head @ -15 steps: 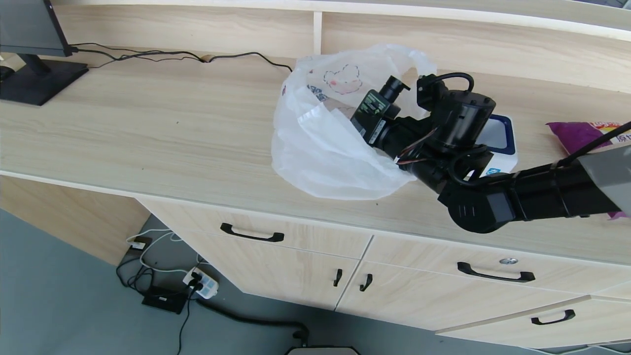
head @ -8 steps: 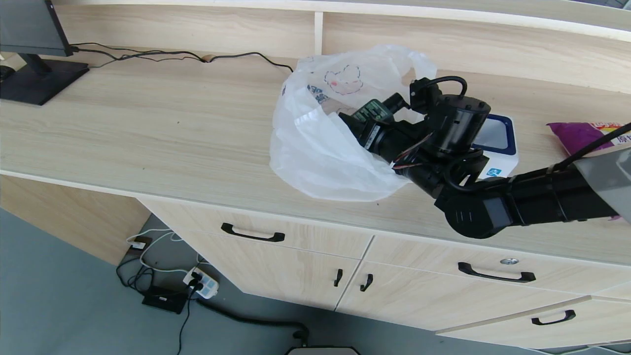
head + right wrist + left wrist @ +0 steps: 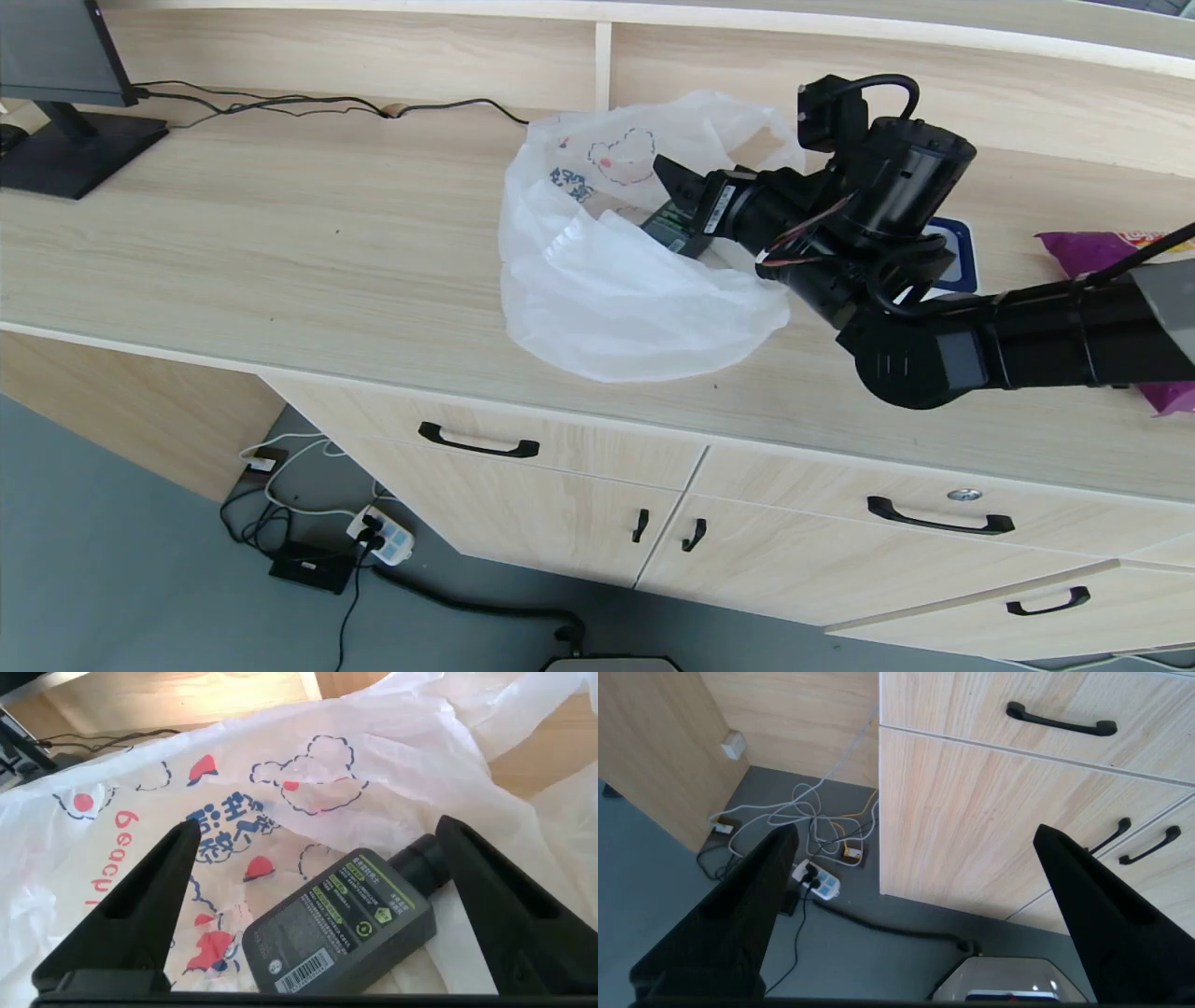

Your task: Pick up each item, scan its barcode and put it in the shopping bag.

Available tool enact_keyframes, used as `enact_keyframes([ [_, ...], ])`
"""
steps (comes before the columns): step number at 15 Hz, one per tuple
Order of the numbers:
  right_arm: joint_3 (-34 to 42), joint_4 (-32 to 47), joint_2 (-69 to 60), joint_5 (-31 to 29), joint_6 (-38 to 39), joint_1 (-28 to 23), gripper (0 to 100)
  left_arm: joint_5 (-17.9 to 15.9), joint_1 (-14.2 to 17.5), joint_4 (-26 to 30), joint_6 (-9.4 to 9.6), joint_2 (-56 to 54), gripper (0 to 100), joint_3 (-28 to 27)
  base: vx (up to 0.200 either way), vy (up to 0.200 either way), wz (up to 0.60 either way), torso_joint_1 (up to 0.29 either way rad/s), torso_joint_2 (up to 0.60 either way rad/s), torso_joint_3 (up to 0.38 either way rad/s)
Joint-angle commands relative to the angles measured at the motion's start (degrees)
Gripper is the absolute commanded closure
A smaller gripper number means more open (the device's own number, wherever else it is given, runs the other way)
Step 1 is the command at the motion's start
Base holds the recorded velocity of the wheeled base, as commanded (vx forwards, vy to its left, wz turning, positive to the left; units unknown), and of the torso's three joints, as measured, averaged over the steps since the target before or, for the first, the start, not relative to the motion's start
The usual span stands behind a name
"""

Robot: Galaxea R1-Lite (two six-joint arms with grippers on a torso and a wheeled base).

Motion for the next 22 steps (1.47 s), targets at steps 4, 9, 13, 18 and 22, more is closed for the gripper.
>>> enact_keyframes([
  [4, -0.53, 0.09, -4.06, -0.01, -0.36, -0.36, 0, 0.01, 0.02, -0.02, -0.07, 0.09, 0, 0.0, 0.0, 0.0, 0.0, 0.0, 0.0, 0.0],
  [9, 4.48, -4.65, -15.83, 3.06, -12.4, 1.31, 0, 0.01, 0.02, 0.07, 0.02, 0.09, 0, 0.0, 0.0, 0.0, 0.0, 0.0, 0.0, 0.0],
  [13, 20.57, -3.6, -27.96, 2.18, -16.8, 5.97, 0, 0.01, -0.07, 0.16, 0.37, 0.09, 0, 0.0, 0.0, 0.0, 0.0, 0.0, 0.0, 0.0],
  [18, 30.15, -3.16, -33.85, 2.71, -16.8, 5.53, 0, 0.01, -0.07, 0.25, 0.37, 0.09, 0, 0.0, 0.0, 0.0, 0.0, 0.0, 0.0, 0.0],
  [22, 30.94, -3.16, -33.76, 2.8, -16.71, 5.53, 0, 0.01, -0.07, 0.25, 0.37, 0.09, 0, 0.0, 0.0, 0.0, 0.0, 0.0, 0.0, 0.0],
])
